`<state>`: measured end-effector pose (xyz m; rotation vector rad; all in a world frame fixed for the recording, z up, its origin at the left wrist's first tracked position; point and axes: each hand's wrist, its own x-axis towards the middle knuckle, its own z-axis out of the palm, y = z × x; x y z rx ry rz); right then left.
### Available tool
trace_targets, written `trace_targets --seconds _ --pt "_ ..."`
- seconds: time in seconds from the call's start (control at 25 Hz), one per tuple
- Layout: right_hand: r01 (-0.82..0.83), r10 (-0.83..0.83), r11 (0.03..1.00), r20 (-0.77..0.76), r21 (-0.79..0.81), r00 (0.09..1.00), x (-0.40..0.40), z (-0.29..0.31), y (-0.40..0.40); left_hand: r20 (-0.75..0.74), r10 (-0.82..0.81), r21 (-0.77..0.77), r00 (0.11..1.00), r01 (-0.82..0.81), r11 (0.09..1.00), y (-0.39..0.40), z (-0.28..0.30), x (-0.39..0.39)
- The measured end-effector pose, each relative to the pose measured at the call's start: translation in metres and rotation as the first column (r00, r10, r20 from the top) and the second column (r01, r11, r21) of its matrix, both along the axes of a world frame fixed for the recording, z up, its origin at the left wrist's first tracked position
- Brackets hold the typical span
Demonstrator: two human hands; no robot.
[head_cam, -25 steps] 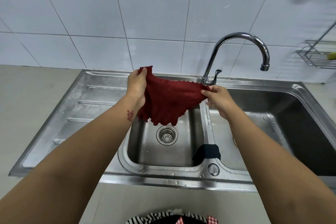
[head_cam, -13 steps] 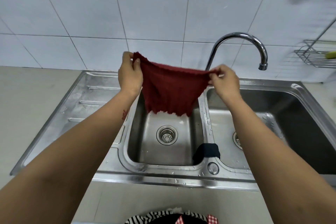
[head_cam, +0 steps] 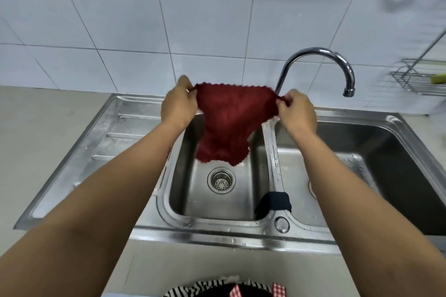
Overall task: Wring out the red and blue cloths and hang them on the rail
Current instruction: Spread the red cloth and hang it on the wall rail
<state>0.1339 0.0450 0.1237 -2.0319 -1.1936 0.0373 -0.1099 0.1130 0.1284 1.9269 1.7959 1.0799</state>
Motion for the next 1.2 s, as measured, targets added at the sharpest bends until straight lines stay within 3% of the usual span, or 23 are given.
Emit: trace_targets --seconds 0.16,0.32,0.56,0.72,0.96,1.2 --pt "-0.033 0.033 0.999 0.021 0.029 0.999 -0.004 0.007 0.001 0.099 0.06 -0.003 0.993 -0.06 0.998 -0.002 0.0 -0.001" --pt "-0.08 0.082 0.994 0.019 -0.073 0.996 -0.002 0.008 0.004 -0.017 0.07 -0.137 0.997 -0.072 0.988 0.002 -0.006 -0.006" --pt "-0.014 0.008 0.996 -0.068 -0.086 0.998 0.003 0.015 0.007 0.362 0.093 -0.188 0.927 -0.025 0.982 0.019 0.004 -0.009" --pt "-0.05 0.034 0.997 -0.234 -0.063 0.972 0.001 0.019 0.015 0.548 0.124 -0.163 0.827 -0.039 0.986 0.015 0.021 -0.007" --pt "-0.158 0.212 0.977 -0.58 0.142 0.787 -0.029 0.047 0.024 0.704 0.118 -0.066 0.7 -0.101 0.993 0.019 0.047 -0.022" --pt "-0.118 0.339 0.932 -0.706 0.343 0.622 -0.085 0.081 0.043 0.728 0.037 0.036 0.685 -0.093 0.995 0.039 0.075 -0.061"
